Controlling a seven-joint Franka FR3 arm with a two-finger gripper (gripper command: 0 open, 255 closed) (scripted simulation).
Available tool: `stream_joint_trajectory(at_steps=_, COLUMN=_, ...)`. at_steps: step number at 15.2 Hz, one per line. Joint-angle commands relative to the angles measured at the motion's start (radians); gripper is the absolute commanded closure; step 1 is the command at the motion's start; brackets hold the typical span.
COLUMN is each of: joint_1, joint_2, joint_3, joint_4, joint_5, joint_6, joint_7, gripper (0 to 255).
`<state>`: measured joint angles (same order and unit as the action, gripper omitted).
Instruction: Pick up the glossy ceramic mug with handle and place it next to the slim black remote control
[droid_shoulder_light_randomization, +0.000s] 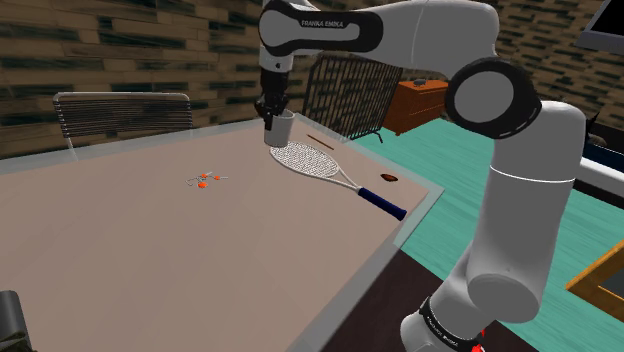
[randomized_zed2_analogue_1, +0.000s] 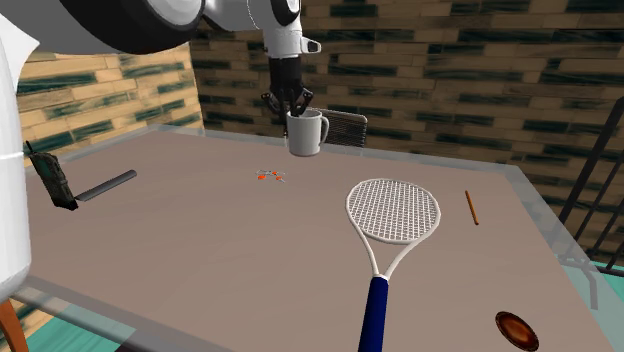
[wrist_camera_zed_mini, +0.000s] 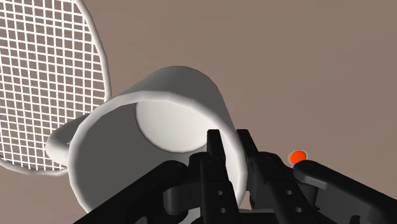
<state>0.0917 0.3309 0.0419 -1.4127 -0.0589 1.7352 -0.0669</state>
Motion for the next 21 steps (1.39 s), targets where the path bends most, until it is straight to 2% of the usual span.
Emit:
stream_joint_trajectory(at_steps=1, joint_1=0.028, joint_2=-0.028, joint_3=0.014, joint_4=-0.052, joint_5=-0.003, joint_6=0.022, joint_7=0.044, gripper=255)
stream_joint_trajectory(at_steps=11, joint_1=0.162, joint_2=-0.061, joint_3=0.089, joint_4=-0.150, joint_5=-0.020, joint_6=0.076, joint_7=0.259, gripper=255)
stream_joint_trajectory(at_steps=21, joint_1=0.306, joint_2=0.002, joint_3=0.159, joint_4=-0.112, joint_5=-0.047, joint_6=0.088, joint_7=0.476, gripper=255)
